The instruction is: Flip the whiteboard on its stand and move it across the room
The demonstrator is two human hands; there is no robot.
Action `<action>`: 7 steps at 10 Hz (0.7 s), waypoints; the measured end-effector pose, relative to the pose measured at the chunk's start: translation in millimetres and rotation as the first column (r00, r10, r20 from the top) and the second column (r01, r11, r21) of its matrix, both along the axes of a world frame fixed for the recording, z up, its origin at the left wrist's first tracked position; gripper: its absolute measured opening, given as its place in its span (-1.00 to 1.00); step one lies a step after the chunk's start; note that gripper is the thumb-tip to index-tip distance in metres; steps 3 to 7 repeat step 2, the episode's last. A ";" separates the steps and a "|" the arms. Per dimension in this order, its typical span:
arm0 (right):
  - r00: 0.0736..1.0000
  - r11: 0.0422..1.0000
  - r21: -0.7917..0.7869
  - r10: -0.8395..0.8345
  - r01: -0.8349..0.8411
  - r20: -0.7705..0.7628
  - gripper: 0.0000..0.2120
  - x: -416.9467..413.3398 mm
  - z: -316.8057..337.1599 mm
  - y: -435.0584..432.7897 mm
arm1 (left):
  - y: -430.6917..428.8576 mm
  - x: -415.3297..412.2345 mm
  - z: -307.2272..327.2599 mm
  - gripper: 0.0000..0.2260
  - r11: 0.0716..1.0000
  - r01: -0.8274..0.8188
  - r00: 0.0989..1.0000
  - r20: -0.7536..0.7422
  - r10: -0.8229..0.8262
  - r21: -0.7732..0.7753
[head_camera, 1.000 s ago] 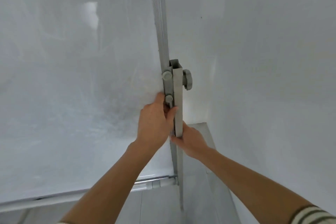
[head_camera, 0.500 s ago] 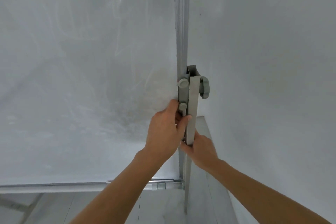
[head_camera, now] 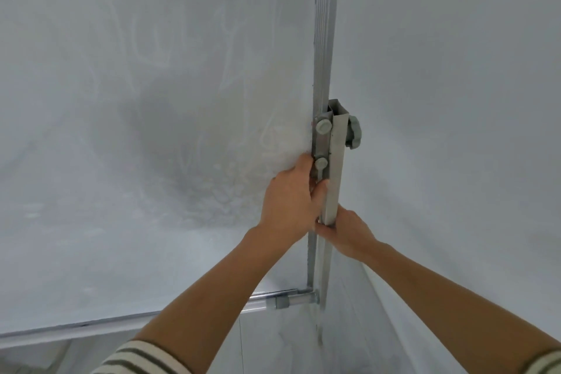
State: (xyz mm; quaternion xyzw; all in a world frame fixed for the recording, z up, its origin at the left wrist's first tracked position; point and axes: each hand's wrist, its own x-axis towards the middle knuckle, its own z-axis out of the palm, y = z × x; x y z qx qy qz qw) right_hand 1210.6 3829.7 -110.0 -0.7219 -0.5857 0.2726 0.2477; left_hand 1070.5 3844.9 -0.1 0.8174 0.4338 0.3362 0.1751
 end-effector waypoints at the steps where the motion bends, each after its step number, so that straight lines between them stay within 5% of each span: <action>1: 0.995 0.991 -0.115 0.075 -0.067 0.068 -0.50 3.9 2.1 -11.0 | -11.1 -14.1 3.2 -0.80 0.999 0.000 1.000 0.001 0.001 -0.047; 2: 0.975 0.975 -0.173 0.169 -0.143 0.146 -0.47 19.9 26.1 -25.6 | -22.4 -46.0 -1.2 -0.76 0.986 -0.056 0.998 0.000 0.057 -0.160; 7: 0.975 0.975 -0.173 0.169 -0.143 0.146 -0.47 19.9 26.1 -25.6 | -22.4 -46.0 -1.2 -0.76 0.986 -0.056 0.998 0.000 0.057 -0.160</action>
